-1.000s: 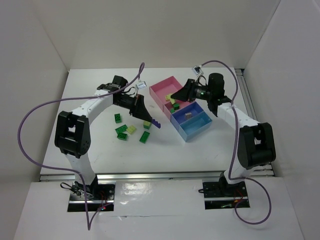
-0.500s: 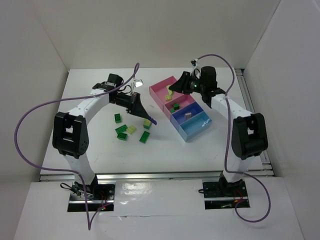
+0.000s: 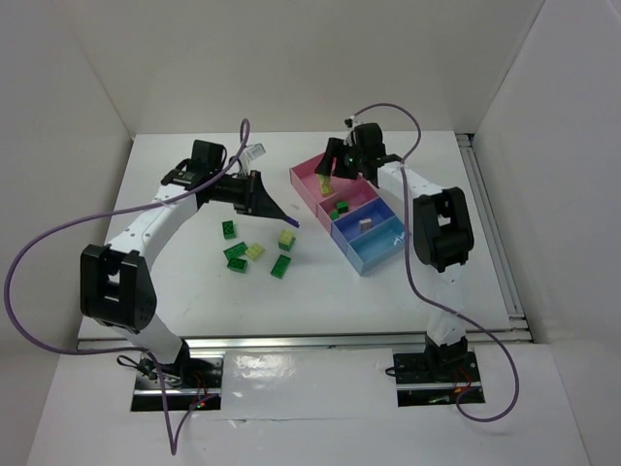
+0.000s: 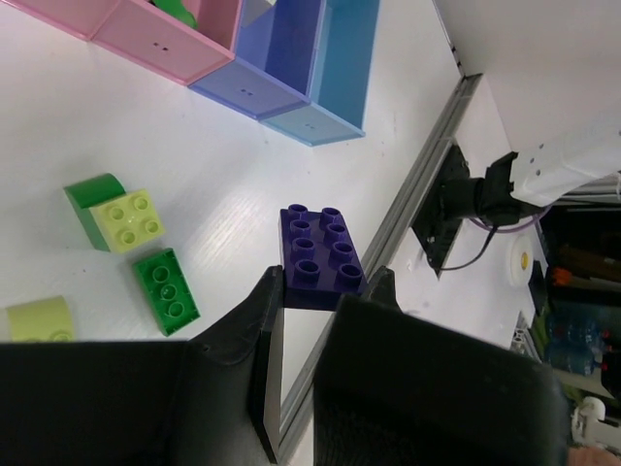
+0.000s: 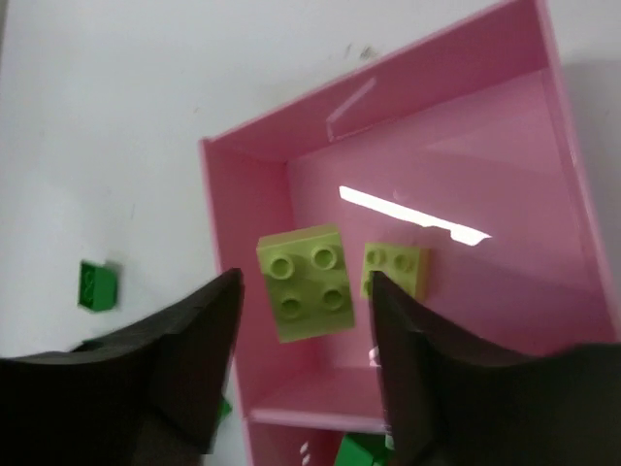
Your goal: Sort the legos into containers by color
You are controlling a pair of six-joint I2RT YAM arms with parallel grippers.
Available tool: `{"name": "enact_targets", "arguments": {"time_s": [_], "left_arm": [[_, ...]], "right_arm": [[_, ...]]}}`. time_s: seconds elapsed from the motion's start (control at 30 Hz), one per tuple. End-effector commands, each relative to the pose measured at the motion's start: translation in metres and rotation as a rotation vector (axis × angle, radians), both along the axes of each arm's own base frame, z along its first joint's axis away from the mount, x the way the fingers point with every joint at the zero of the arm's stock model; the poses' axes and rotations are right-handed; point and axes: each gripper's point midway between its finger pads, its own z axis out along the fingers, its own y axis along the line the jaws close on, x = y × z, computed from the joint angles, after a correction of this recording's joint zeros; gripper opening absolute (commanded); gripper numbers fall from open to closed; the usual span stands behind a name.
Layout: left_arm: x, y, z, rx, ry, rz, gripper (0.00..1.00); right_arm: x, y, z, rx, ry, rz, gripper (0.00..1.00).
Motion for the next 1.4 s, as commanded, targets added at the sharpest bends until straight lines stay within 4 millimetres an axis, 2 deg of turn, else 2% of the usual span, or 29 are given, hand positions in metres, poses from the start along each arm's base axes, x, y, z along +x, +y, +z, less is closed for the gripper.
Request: {"name": "enact_targets", "arguments": {"time_s": [0.0, 0.13, 0.23, 0.27, 0.3, 0.33, 0.37, 0.4, 0.43, 0.47, 0.5, 0.53, 0.57, 0.6, 0.63, 0.67, 0.7, 0.77, 0.8, 0.83, 0.9, 0.93, 1.03, 1.07, 1.1, 1.13, 1.23, 1.3, 1.37], "left_arm": [[-0.002, -0.007, 0.020, -0.016, -0.052, 0.018, 0.00], [-0.009, -0.019, 0.023, -0.020, -0.053, -0.012, 0.00], [-0.009, -0.034, 0.018, -0.001, -0.058, -0.021, 0.00], [-0.005, -0.041, 0.020, 0.004, -0.065, -0.015, 0.00], [-0.001, -0.045, 0.020, 0.027, -0.078, 0.013, 0.00], [-0.005, -0.058, 0.015, 0.046, -0.069, 0.001, 0.00], [-0.002, -0.065, 0.019, 0.057, -0.085, 0.008, 0.00], [0.007, -0.071, 0.008, 0.097, -0.088, 0.039, 0.00], [0.003, -0.087, 0.005, 0.104, -0.090, 0.020, 0.00], [0.003, -0.096, 0.003, 0.097, -0.086, 0.008, 0.00], [0.007, -0.105, 0.000, 0.103, -0.097, 0.015, 0.00], [0.011, -0.116, -0.014, 0.113, -0.062, 0.015, 0.00], [0.006, -0.132, -0.017, 0.112, -0.064, -0.009, 0.00], [0.012, -0.144, -0.011, 0.108, -0.083, -0.004, 0.00], [0.020, -0.152, -0.015, 0.138, -0.095, 0.041, 0.00], [0.018, -0.169, -0.034, 0.179, -0.073, 0.038, 0.00], [0.026, -0.179, -0.026, 0.191, -0.097, 0.054, 0.00], [0.022, -0.202, -0.036, 0.229, -0.105, 0.027, 0.00], [0.023, -0.210, -0.059, 0.276, -0.078, 0.023, 0.00], [0.029, -0.215, -0.054, 0.299, -0.096, 0.045, 0.00], [0.028, -0.224, -0.062, 0.314, -0.070, 0.049, 0.00], [0.031, -0.225, -0.070, 0.324, -0.059, 0.062, 0.00], [0.031, -0.228, -0.073, 0.319, -0.045, 0.061, 0.06], [0.033, -0.229, -0.074, 0.318, -0.046, 0.061, 0.11], [0.033, -0.229, -0.074, 0.318, -0.046, 0.061, 0.27], [0.032, -0.230, -0.073, 0.312, -0.041, 0.053, 0.37], [0.024, -0.231, -0.081, 0.334, -0.032, 0.022, 0.62], [0.023, -0.230, -0.076, 0.339, -0.040, 0.015, 0.68], [0.016, -0.229, -0.062, 0.341, -0.052, -0.002, 0.71]], "right_arm": [[0.013, 0.006, 0.020, -0.101, -0.057, 0.007, 0.82], [0.009, -0.001, 0.047, -0.132, -0.110, -0.035, 0.85], [-0.004, -0.027, 0.066, -0.166, -0.131, -0.128, 0.80], [-0.014, -0.037, 0.093, -0.159, -0.168, -0.173, 0.77], [-0.022, -0.066, 0.075, -0.211, -0.124, -0.290, 0.74], [-0.031, -0.080, 0.077, -0.225, -0.121, -0.357, 0.74], [-0.045, -0.100, 0.105, -0.204, -0.160, -0.433, 0.74], [-0.061, -0.129, 0.078, -0.238, -0.099, -0.538, 0.74], [-0.071, -0.143, 0.078, -0.233, -0.099, -0.584, 0.75], [-0.086, -0.158, 0.098, -0.204, -0.133, -0.633, 0.79], [-0.102, -0.173, 0.076, -0.221, -0.087, -0.666, 0.82], [-0.106, -0.192, 0.078, -0.191, -0.085, -0.728, 0.89], [-0.112, -0.203, 0.080, -0.179, -0.085, -0.759, 0.92], [-0.122, -0.211, 0.084, -0.172, -0.098, -0.776, 0.93], [-0.127, -0.220, 0.085, -0.170, -0.097, -0.809, 0.93], [-0.131, -0.223, 0.087, -0.162, -0.103, -0.833, 0.95], [-0.136, -0.230, 0.096, -0.147, -0.124, -0.863, 0.95], [-0.145, -0.237, 0.093, -0.137, -0.124, -0.917, 0.95], [-0.148, -0.240, 0.094, -0.140, -0.131, -0.929, 0.95], [-0.154, -0.247, 0.097, -0.132, -0.137, -0.965, 0.95], [-0.161, -0.257, 0.101, -0.142, -0.153, -1.016, 0.95], [-0.164, -0.259, 0.109, -0.133, -0.177, -1.030, 0.96], [-0.172, -0.266, 0.116, -0.138, -0.196, -1.060, 0.98], [-0.172, -0.268, 0.116, -0.143, -0.199, -1.071, 0.98], [-0.173, -0.268, 0.119, -0.138, -0.207, -1.072, 0.99], [-0.173, -0.268, 0.119, -0.138, -0.207, -1.072, 0.99], [-0.175, -0.270, 0.117, -0.147, -0.201, -1.079, 0.99], [-0.175, -0.270, 0.117, -0.147, -0.201, -1.079, 0.99], [-0.174, -0.268, 0.117, -0.142, -0.198, -1.068, 0.99]]}}
